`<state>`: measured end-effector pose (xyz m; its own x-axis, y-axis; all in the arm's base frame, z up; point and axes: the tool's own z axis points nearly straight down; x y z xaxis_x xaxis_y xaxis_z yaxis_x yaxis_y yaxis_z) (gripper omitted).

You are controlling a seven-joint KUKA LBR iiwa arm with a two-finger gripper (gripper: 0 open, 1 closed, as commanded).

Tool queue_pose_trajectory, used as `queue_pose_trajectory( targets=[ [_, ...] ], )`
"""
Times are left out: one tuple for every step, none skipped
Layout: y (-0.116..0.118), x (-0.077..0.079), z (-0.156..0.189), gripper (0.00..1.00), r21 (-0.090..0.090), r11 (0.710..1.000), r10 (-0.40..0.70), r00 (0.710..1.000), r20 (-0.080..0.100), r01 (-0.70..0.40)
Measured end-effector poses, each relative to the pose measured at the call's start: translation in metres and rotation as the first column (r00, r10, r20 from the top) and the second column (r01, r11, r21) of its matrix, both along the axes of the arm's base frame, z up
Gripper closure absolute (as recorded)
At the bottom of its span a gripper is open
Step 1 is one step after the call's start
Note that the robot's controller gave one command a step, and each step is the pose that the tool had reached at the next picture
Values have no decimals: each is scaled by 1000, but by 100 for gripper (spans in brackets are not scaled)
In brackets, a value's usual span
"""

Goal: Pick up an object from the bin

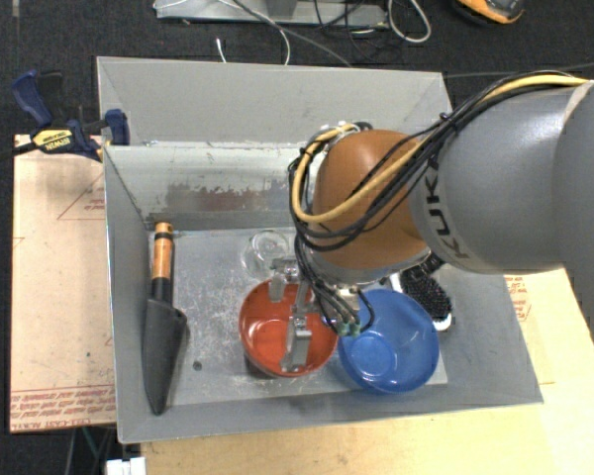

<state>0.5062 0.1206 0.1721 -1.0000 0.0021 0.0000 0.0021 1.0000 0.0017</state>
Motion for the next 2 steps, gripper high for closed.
queue_pose_trajectory(
  targets=[
    [0,0,0,0,0,1000,0,1000,0,0],
    [35,-26,-67,0,1,993,114,993,-5,-114]
  ],
)
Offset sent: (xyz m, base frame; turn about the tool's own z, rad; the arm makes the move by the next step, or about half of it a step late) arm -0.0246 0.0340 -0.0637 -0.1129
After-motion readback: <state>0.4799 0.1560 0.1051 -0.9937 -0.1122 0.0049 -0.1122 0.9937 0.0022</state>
